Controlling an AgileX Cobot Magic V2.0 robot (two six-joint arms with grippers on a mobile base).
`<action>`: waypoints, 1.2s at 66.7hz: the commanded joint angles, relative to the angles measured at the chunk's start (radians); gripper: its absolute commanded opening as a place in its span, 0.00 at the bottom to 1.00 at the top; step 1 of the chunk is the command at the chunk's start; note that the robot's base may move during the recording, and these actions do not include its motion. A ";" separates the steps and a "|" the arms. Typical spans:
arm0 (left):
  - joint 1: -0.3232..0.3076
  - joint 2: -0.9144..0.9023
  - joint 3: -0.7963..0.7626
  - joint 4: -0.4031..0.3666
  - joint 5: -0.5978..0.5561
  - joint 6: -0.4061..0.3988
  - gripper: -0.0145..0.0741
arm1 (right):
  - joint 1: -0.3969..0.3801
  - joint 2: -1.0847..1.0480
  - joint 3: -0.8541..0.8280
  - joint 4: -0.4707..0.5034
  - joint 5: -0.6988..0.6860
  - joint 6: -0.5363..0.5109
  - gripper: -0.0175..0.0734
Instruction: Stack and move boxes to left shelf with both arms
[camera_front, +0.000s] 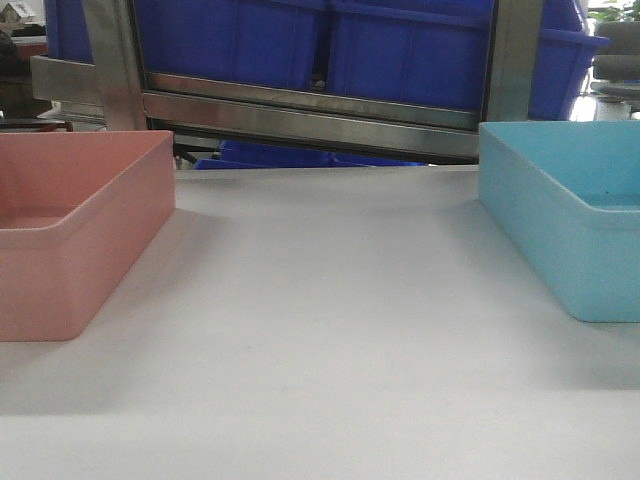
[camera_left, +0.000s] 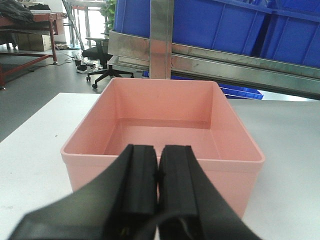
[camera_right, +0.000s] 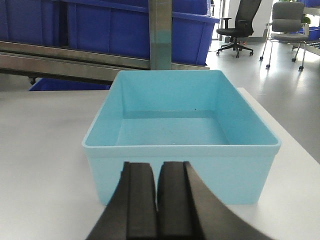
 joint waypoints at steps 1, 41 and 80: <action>-0.008 -0.016 0.029 0.000 -0.081 0.001 0.16 | 0.001 -0.021 -0.018 -0.002 -0.090 -0.008 0.25; -0.004 -0.016 0.029 -0.008 -0.260 0.001 0.16 | 0.001 -0.021 -0.018 -0.002 -0.090 -0.008 0.25; -0.004 0.694 -0.868 -0.011 0.496 0.010 0.17 | 0.001 -0.021 -0.018 -0.002 -0.094 -0.008 0.25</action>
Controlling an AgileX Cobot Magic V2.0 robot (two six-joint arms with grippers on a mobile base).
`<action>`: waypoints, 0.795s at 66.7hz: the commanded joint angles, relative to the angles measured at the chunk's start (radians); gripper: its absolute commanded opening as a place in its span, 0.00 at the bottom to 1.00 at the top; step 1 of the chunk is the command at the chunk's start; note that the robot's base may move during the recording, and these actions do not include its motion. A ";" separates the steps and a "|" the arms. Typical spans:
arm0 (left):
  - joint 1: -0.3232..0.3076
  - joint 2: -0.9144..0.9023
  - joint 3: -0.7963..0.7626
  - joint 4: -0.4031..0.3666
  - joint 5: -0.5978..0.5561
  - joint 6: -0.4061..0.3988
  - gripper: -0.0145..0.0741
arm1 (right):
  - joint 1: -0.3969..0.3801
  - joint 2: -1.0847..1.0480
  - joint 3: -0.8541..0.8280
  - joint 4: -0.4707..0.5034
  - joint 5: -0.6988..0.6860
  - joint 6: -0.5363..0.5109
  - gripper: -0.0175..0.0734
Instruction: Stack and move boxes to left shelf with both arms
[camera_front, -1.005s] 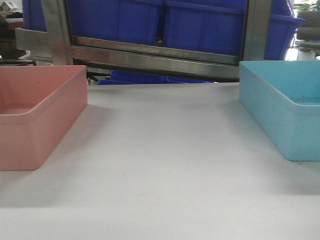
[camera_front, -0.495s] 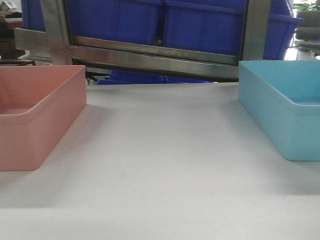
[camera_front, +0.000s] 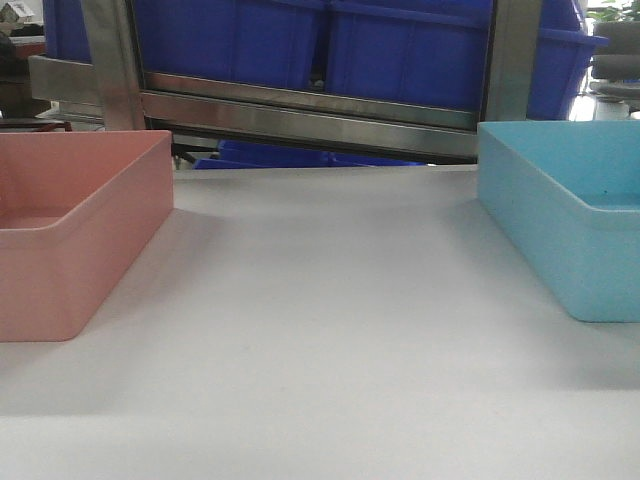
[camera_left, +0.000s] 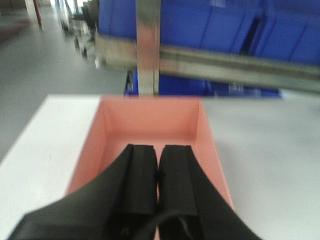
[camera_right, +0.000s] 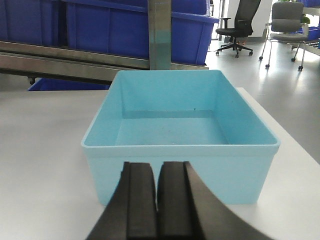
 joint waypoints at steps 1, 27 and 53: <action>-0.004 0.122 -0.143 -0.007 0.071 0.002 0.17 | 0.001 -0.021 -0.018 -0.002 -0.094 -0.008 0.25; 0.062 0.518 -0.449 0.037 0.304 0.002 0.77 | 0.001 -0.021 -0.018 -0.002 -0.094 -0.008 0.25; 0.375 0.908 -0.761 -0.163 0.489 0.345 0.79 | 0.001 -0.021 -0.018 -0.002 -0.094 -0.008 0.25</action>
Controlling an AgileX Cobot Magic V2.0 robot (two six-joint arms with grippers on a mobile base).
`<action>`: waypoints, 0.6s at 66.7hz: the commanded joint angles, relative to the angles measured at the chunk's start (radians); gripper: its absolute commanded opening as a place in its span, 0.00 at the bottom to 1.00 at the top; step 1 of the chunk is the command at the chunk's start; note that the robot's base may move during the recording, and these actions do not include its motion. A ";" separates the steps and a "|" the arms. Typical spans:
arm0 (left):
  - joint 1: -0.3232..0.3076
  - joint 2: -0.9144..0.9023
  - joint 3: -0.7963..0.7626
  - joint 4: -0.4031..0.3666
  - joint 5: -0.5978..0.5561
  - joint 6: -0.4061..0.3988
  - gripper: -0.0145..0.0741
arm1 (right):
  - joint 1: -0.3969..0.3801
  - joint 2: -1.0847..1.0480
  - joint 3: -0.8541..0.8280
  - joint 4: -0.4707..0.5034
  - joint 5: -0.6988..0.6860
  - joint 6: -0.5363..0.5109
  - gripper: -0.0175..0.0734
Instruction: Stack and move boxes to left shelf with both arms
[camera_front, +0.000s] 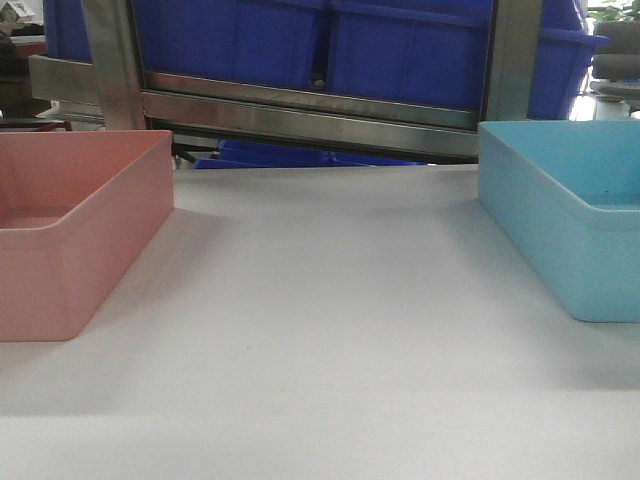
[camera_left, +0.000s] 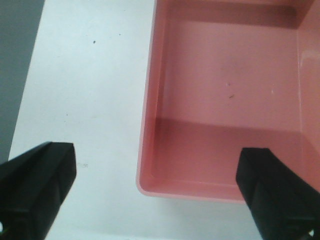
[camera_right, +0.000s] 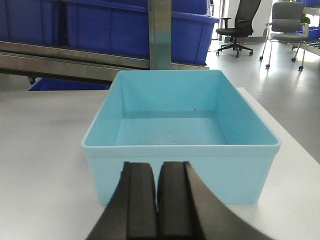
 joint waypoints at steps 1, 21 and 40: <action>0.013 0.053 -0.081 -0.047 -0.023 0.045 0.79 | 0.001 -0.021 -0.018 -0.002 -0.094 -0.008 0.25; 0.005 0.329 -0.211 -0.056 -0.030 0.045 0.79 | 0.001 -0.021 -0.018 -0.002 -0.094 -0.008 0.25; -0.001 0.515 -0.222 -0.051 -0.077 0.045 0.79 | 0.001 -0.021 -0.018 -0.002 -0.094 -0.008 0.25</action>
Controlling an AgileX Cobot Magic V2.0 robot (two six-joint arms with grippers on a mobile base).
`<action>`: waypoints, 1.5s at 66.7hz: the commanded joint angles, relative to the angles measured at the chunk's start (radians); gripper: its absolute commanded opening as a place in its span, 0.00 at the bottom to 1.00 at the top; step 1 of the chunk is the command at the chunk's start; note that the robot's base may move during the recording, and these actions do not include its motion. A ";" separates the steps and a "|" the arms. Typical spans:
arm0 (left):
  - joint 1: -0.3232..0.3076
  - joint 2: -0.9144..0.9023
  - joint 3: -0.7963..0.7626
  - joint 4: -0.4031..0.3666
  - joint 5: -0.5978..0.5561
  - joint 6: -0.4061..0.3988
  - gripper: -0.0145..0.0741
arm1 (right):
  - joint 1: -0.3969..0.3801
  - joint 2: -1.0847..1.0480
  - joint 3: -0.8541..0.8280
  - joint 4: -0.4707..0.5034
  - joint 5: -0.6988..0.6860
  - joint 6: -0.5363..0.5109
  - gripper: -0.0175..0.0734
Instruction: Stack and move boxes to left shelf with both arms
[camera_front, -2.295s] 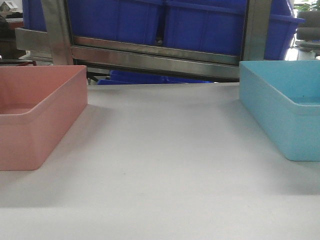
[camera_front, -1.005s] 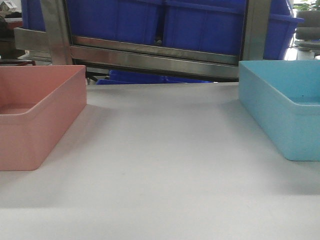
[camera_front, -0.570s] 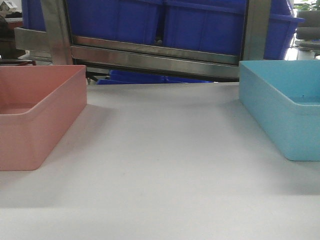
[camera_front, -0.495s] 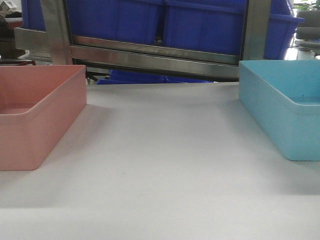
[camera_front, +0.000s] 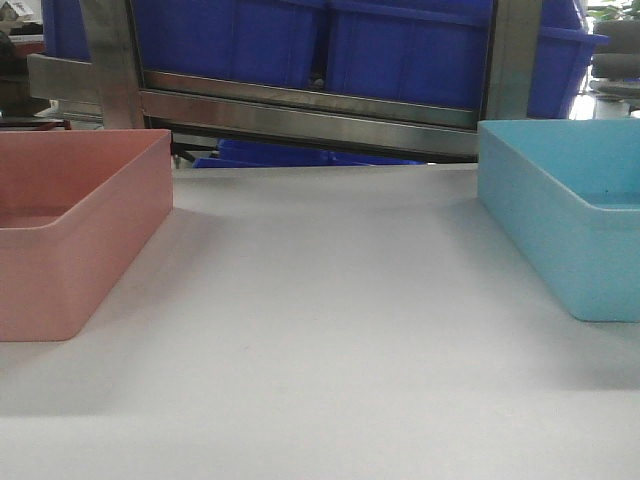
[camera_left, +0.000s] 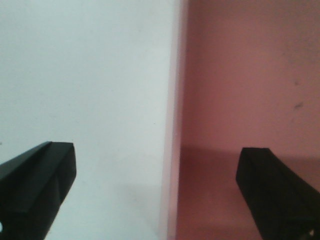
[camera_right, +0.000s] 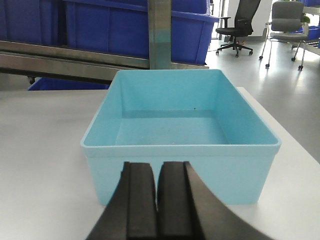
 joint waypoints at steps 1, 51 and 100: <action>-0.011 -0.008 -0.035 -0.020 -0.036 0.003 0.79 | 0.001 -0.021 -0.018 -0.002 -0.094 -0.008 0.25; -0.018 0.042 -0.077 0.005 0.035 -0.061 0.16 | 0.001 -0.021 -0.018 -0.002 -0.094 -0.008 0.25; -0.382 -0.167 -0.265 0.053 0.251 -0.699 0.16 | 0.001 -0.021 -0.018 -0.002 -0.094 -0.008 0.25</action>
